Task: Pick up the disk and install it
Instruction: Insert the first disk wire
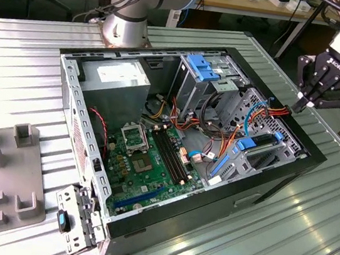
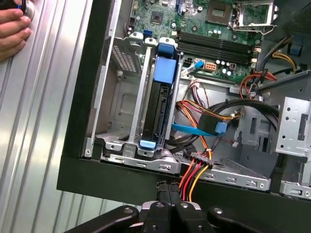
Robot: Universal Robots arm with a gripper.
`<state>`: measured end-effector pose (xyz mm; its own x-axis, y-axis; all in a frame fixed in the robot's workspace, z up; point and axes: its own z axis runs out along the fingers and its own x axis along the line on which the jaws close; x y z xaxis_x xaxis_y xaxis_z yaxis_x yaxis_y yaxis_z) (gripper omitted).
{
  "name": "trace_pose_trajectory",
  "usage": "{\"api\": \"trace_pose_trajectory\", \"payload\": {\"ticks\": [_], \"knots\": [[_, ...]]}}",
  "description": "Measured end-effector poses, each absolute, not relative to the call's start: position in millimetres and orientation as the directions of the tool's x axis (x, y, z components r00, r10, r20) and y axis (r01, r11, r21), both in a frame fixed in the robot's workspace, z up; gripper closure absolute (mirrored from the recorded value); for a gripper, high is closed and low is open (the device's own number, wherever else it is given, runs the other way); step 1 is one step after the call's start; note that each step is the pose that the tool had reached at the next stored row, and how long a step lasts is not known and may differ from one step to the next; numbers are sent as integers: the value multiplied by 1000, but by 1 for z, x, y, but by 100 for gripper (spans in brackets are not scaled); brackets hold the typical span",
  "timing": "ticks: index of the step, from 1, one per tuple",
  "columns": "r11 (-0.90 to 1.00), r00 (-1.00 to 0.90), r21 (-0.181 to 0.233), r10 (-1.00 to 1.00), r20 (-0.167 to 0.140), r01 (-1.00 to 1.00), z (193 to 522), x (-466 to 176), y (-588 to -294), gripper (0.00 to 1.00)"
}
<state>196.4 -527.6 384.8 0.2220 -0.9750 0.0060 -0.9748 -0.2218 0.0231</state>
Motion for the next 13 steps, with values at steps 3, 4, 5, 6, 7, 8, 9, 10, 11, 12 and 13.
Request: {"api": "trace_pose_trajectory", "payload": {"ticks": [3,4,5,6,7,8,9,10,11,12,13], "knots": [[-245,245,23,-969,6,-969,382,199,-523,89],[-275,275,23,-961,6,-961,381,199,-523,89],[-303,303,23,-953,6,-953,380,199,-523,89],[-321,321,23,-947,6,-947,380,199,-523,89],[-337,337,23,-942,6,-941,379,199,-523,89],[-352,353,23,-936,6,-936,379,199,-523,89],[-366,366,23,-931,6,-930,379,200,-523,89],[-373,373,23,-928,6,-928,379,201,-522,89],[-373,373,23,-928,6,-928,379,201,-519,89],[-373,373,23,-928,6,-928,379,201,-514,89],[-373,373,23,-928,7,-928,379,201,-509,89]]}}
